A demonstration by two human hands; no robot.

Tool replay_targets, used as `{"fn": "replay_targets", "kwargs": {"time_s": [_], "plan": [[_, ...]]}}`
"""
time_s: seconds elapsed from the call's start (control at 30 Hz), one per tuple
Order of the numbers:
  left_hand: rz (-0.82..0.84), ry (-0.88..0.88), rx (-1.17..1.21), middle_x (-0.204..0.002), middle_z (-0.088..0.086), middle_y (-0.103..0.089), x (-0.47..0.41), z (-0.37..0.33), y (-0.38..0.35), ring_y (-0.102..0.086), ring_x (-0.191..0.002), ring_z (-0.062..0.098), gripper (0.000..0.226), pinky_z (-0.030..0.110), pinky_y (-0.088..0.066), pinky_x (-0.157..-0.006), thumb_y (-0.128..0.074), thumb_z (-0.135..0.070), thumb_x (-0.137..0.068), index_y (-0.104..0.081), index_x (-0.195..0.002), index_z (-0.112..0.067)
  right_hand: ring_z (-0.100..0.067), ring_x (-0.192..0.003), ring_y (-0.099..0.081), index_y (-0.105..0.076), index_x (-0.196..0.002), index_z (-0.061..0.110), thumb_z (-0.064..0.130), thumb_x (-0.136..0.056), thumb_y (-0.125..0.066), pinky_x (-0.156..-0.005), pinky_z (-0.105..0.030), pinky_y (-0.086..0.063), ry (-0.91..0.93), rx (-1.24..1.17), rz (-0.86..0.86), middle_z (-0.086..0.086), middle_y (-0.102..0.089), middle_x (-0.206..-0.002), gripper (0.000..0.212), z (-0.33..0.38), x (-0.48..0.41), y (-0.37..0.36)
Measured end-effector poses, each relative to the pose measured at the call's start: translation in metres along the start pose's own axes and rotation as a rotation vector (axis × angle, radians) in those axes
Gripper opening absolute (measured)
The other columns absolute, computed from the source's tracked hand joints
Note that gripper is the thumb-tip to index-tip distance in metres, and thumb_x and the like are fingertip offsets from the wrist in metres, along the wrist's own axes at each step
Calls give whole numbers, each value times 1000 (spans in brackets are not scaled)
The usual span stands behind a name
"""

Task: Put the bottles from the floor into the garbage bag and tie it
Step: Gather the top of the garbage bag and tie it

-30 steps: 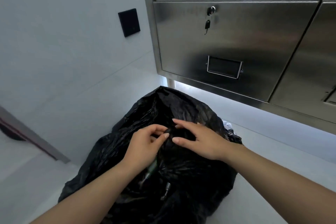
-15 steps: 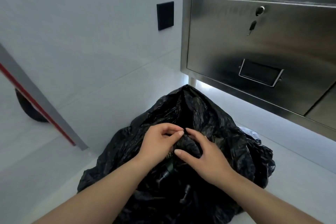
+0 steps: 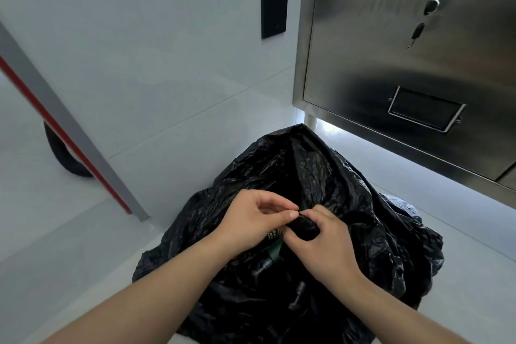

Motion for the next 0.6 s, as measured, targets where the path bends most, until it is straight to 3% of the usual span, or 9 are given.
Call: {"fn": "replay_targets", "kwargs": {"time_s": [0.13,0.27,0.37,0.5,0.6], "plan": [[-41,-13,-25,-75,-5,-76,-2,3,4,-71,-73,10,17,18,-54,-72,-77,-12,-74,-76,-72,-28,-3,-69,-61,-64,-69,29,22,-70,-69,-61,-11,-42,-9,-87,39,12,-67,-73,9,-3,-5,11],[-96,4,-67,-76,-8,-76,-3,12,6,-71,-75,8,21,17,-53,-72,-76,-14,-75,-75,-71,-35,-6,-55,-55,-53,-84,32,24,-79,-65,-57,-16,-41,21,-77,215,18,-70,-75,15,-3,-12,20],[-114,40,-57,-72,-9,-75,-1,19,9,-69,-69,5,22,15,-52,-67,-76,-14,-75,-75,-69,-35,-3,-72,-59,-49,-94,33,23,-85,-63,-67,-11,-40,42,-72,314,18,-68,-80,20,-1,-16,23],[-102,97,-24,-68,-6,-73,1,28,12,-66,-66,7,21,18,-53,-63,-74,-13,-77,-74,-69,-32,0,-86,-62,-53,-103,35,29,-84,-66,-79,-15,-44,46,-74,421,14,-69,-90,24,-1,-17,25],[-100,114,-34,-65,-10,-71,1,34,16,-65,-63,3,22,16,-50,-59,-74,-14,-78,-74,-69,-34,9,-96,-59,-58,-105,34,29,-83,-67,-82,-6,-40,65,-77,424,19,-68,-97,24,-2,-16,22]]}}
Point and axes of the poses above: each hand's wrist, its own x-axis away from the middle knuckle, its own y-axis out of the back of the hand, z = x × y, the point moved 1 cm from there along -x, towards the middle knuckle
